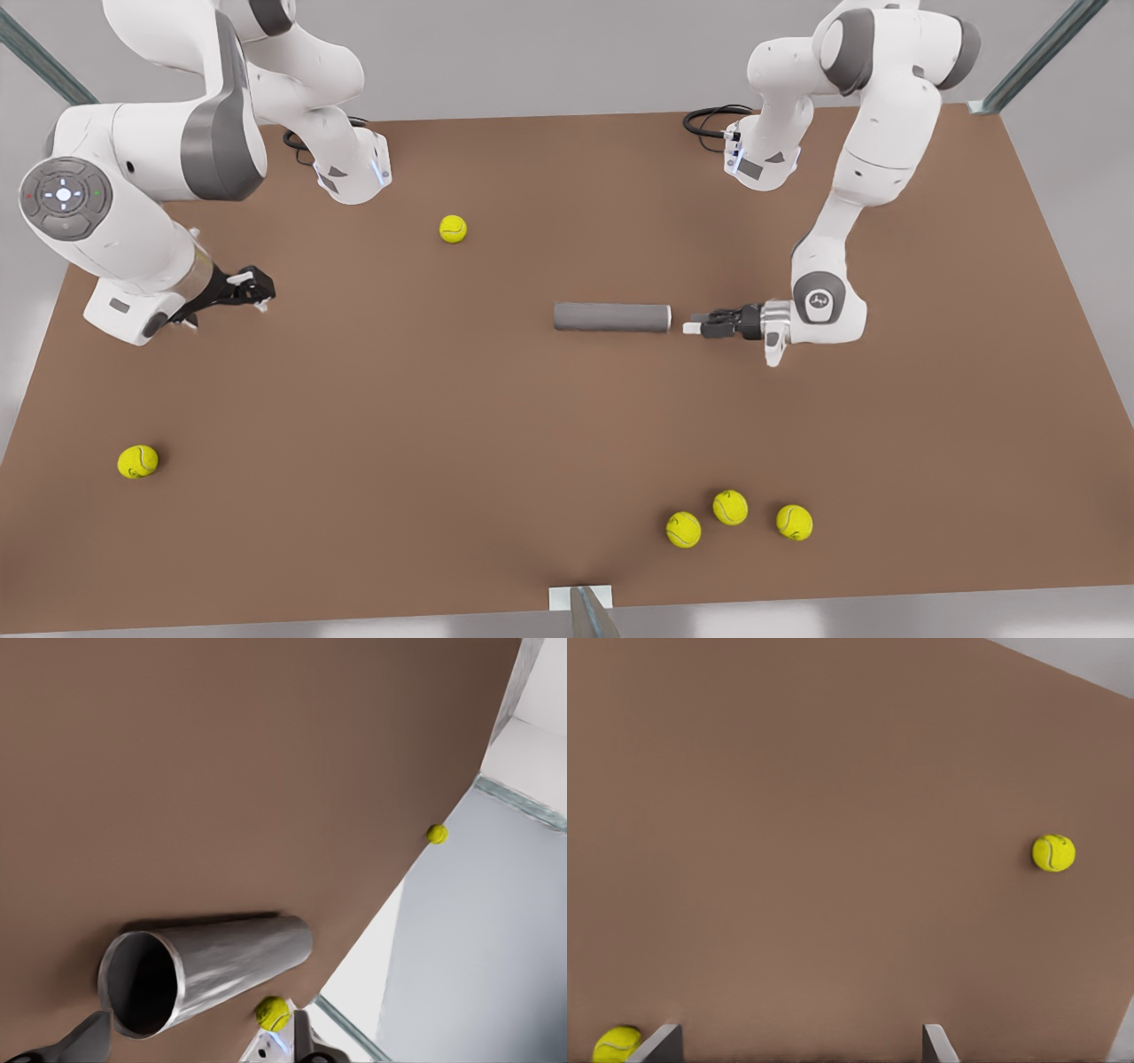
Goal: Put the tennis tube upright
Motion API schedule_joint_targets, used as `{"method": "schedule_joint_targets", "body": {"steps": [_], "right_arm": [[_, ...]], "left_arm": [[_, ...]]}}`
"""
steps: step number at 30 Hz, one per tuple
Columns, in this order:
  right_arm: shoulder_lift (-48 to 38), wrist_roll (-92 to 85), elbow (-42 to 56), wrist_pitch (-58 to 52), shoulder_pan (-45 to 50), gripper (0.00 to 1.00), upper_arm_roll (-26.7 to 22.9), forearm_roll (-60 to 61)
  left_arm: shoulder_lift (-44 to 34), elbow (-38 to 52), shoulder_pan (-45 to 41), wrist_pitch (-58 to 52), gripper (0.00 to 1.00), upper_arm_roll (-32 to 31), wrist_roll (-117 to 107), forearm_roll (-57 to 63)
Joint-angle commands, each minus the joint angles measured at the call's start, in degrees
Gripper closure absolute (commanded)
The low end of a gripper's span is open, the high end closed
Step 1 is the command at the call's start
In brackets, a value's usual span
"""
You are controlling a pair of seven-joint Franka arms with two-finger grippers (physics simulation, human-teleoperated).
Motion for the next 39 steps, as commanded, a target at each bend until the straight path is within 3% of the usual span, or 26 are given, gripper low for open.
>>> {"method": "schedule_joint_targets", "body": {"steps": [1, 5, 16, 39], "right_arm": [[0.09, 12.31, -0.20, -4.42, 0.09, 0.00, -0.02, 0.40], [0.09, 12.31, -0.29, -4.51, -0.61, 0.00, 0.06, 1.37], [0.09, 12.48, -0.46, -4.68, -0.70, 0.00, 0.24, 1.72], [0.09, 12.39, -1.25, -4.68, -0.61, 0.00, 0.24, 1.72]], "left_arm": [[-0.03, -0.21, -0.16, 10.17, 0.00, -1.78, 34.84, -8.44], [1.11, -0.38, -0.34, 9.64, 0.00, -4.77, 38.80, -8.26], [2.87, -1.17, -0.87, 9.64, 0.00, -4.77, 40.73, -7.82], [-1.17, -5.57, -2.01, 7.35, 0.00, -6.61, 39.85, -8.35]]}}
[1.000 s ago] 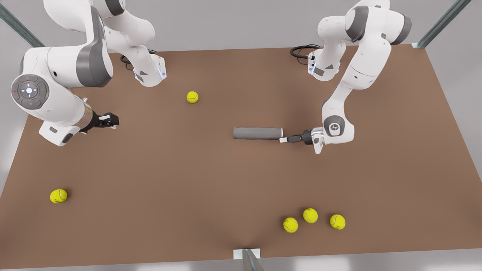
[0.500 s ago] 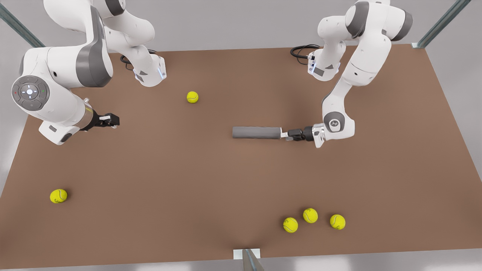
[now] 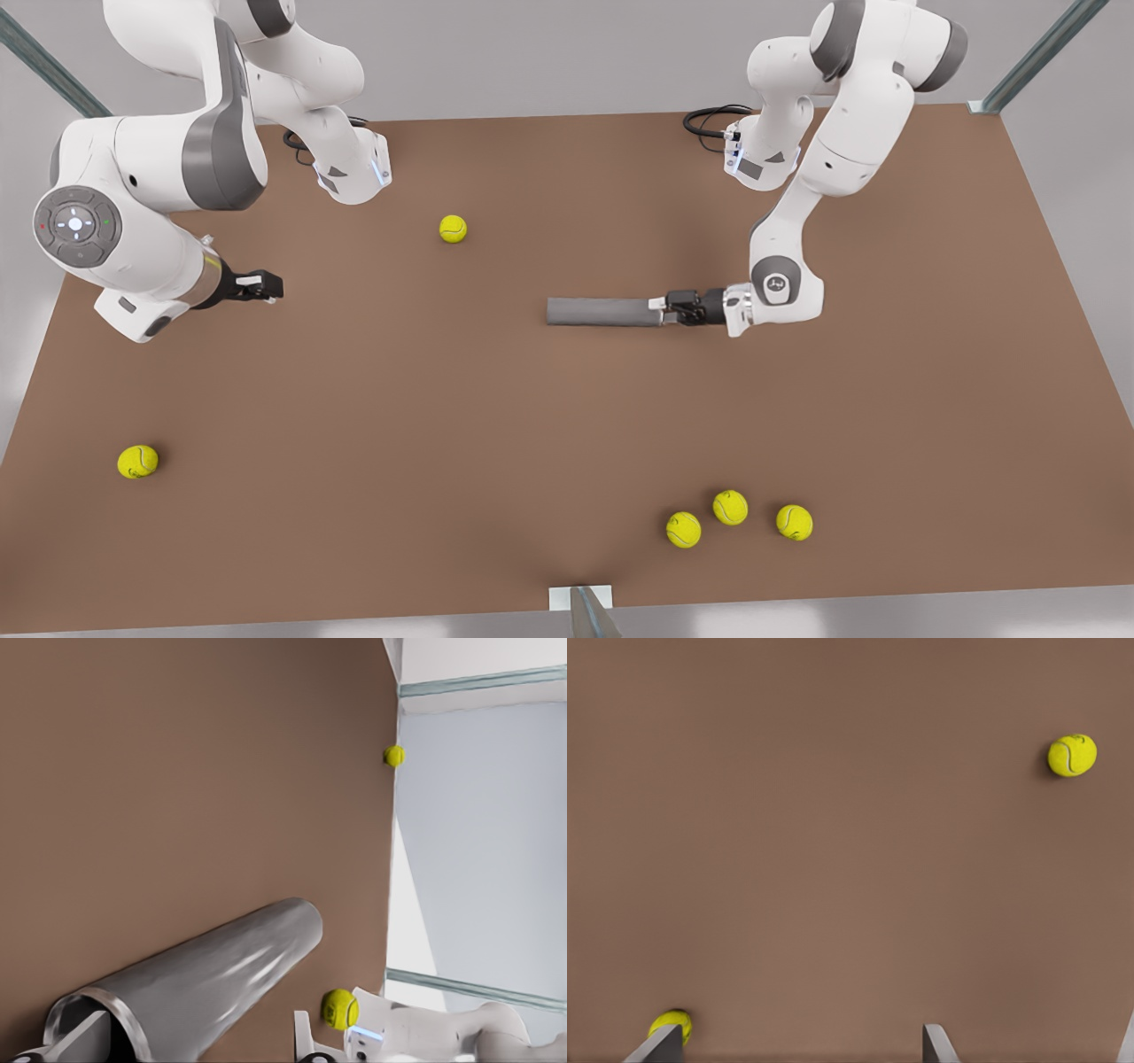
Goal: Put the tennis tube upright
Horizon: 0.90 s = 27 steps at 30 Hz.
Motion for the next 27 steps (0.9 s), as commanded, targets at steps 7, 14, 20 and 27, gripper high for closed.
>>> {"method": "schedule_joint_targets", "body": {"steps": [7, 14, 20, 27], "right_arm": [[-0.09, 1.42, 0.05, 0.03, 0.05, 0.00, -0.02, 0.02], [-0.09, 1.50, 0.14, 0.03, 0.14, 0.00, -0.02, 0.11], [-0.09, 1.50, 0.22, 0.03, 0.14, 0.00, -0.02, 0.11], [-0.09, 1.33, 0.22, 0.29, -0.30, 0.00, -0.02, 0.11]], "left_arm": [[1.40, 0.16, -0.70, -0.22, 0.00, -2.15, 4.30, -2.37], [2.28, 0.34, -0.70, -0.22, 0.36, -3.03, 3.60, -3.42], [2.28, 0.60, -0.44, -0.31, 0.53, -2.94, 3.51, -3.07], [2.02, 0.69, -0.35, -0.31, 0.70, -2.94, 3.60, -2.89]]}}
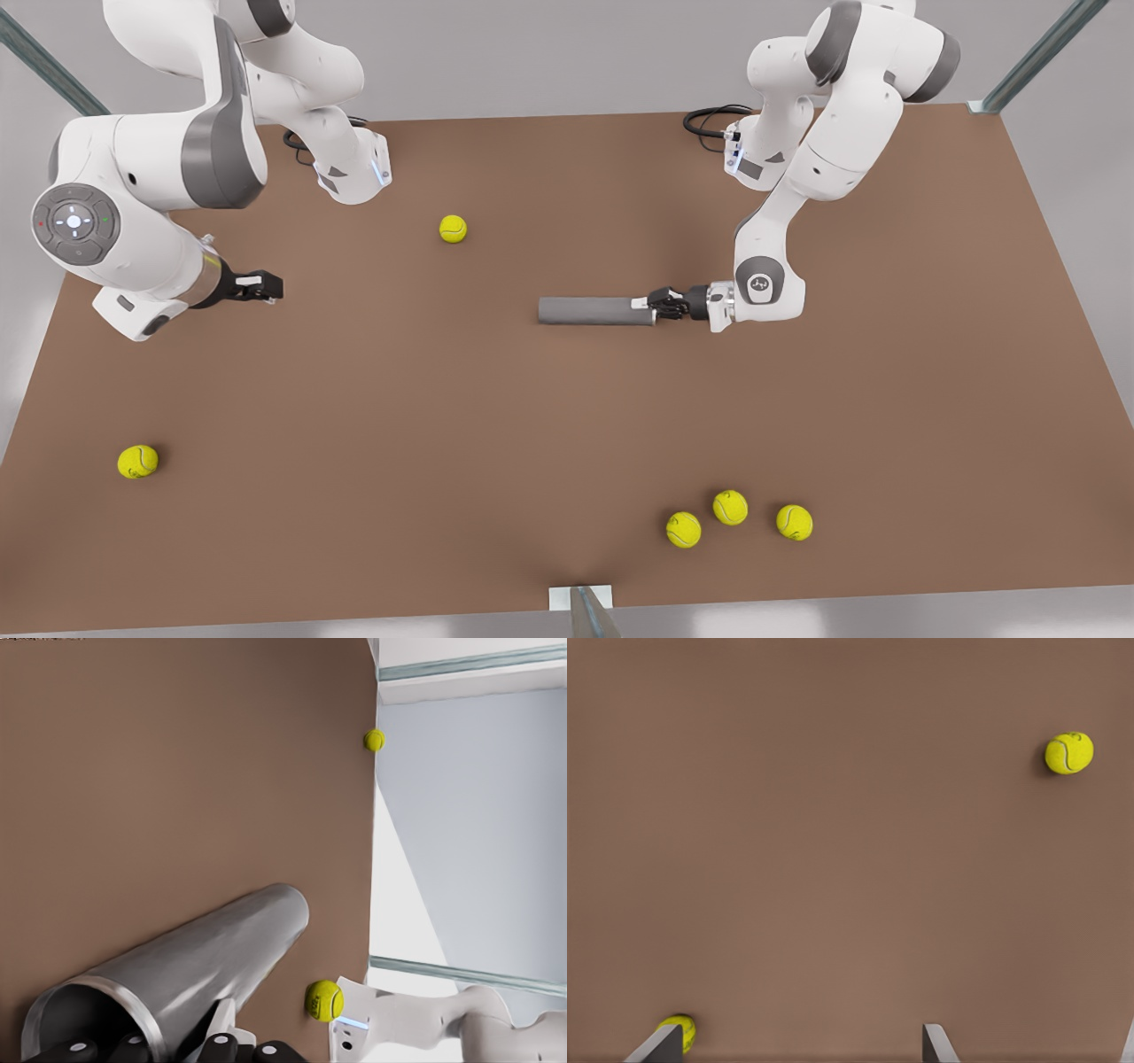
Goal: Put the tennis tube upright
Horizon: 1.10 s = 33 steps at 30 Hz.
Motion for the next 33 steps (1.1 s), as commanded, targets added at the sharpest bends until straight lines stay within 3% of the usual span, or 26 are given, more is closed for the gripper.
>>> {"method": "schedule_joint_targets", "body": {"steps": [1, 12, 15, 19, 33], "right_arm": [[-0.07, 0.22, 0.04, 0.17, -0.17, 0.00, -0.02, 0.02], [-0.07, 0.30, 0.22, 0.17, 0.01, 0.00, 0.06, 0.11], [-0.07, 0.30, 0.22, 0.17, 0.19, 0.00, 0.06, 0.20], [-0.07, 0.30, 0.31, 0.17, 0.10, 0.00, 0.06, 0.29], [-0.15, 0.48, 0.57, -0.18, 0.19, 0.00, 0.06, 1.69]], "left_arm": [[-0.22, 0.04, 0.00, -0.07, 0.71, -0.01, 0.61, 0.04], [-3.91, 0.92, 0.08, 0.02, 0.74, 0.86, -0.62, 6.02], [-7.16, 0.92, 0.08, 0.10, 0.79, 2.80, -2.38, 13.05], [-8.66, 0.92, 0.79, 0.02, 0.79, 3.24, -2.38, 14.19], [-20.96, 1.01, 1.31, -0.07, 0.79, 7.02, -14.59, 35.11]]}}
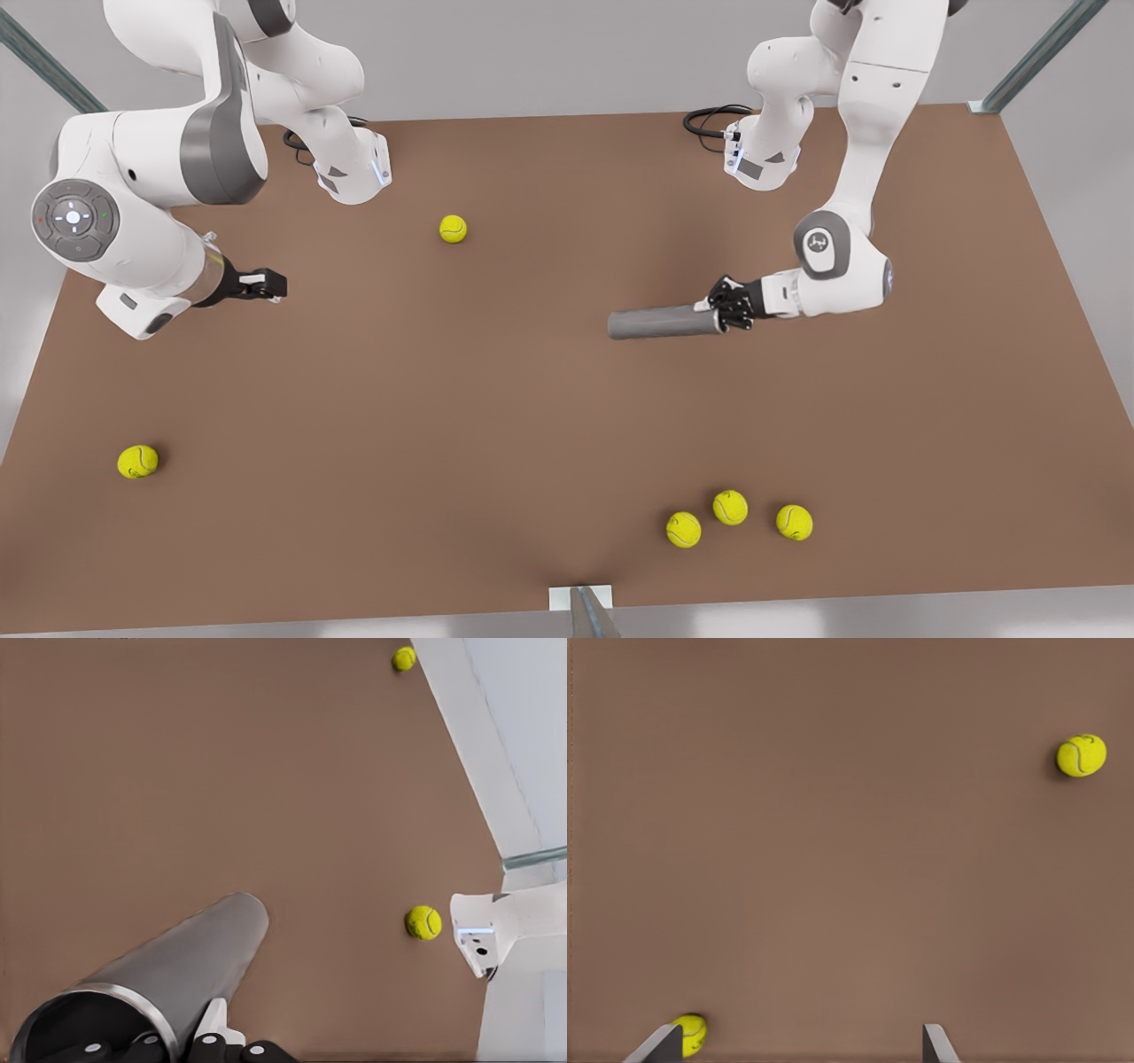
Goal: Put the tennis tube upright
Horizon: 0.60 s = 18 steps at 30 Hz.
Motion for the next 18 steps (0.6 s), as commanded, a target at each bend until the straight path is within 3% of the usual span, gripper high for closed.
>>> {"method": "schedule_joint_targets", "body": {"steps": [1, 13, 18], "right_arm": [[-0.09, 0.14, 0.01, -0.13, -0.12, 0.00, -0.02, 0.35], [-0.09, 0.14, 0.18, -0.13, 0.15, 0.00, 0.15, 0.35], [-0.18, 0.23, 0.36, -0.22, 0.15, 0.00, 0.15, 1.58]], "left_arm": [[-1.07, 0.03, -0.02, -0.25, 0.79, 0.02, -9.82, 4.87], [-12.50, 3.28, 4.20, -2.54, 0.79, 5.29, -19.84, 28.61], [-12.50, 6.88, 5.26, -2.89, 0.79, 5.99, -31.17, 42.93]]}}
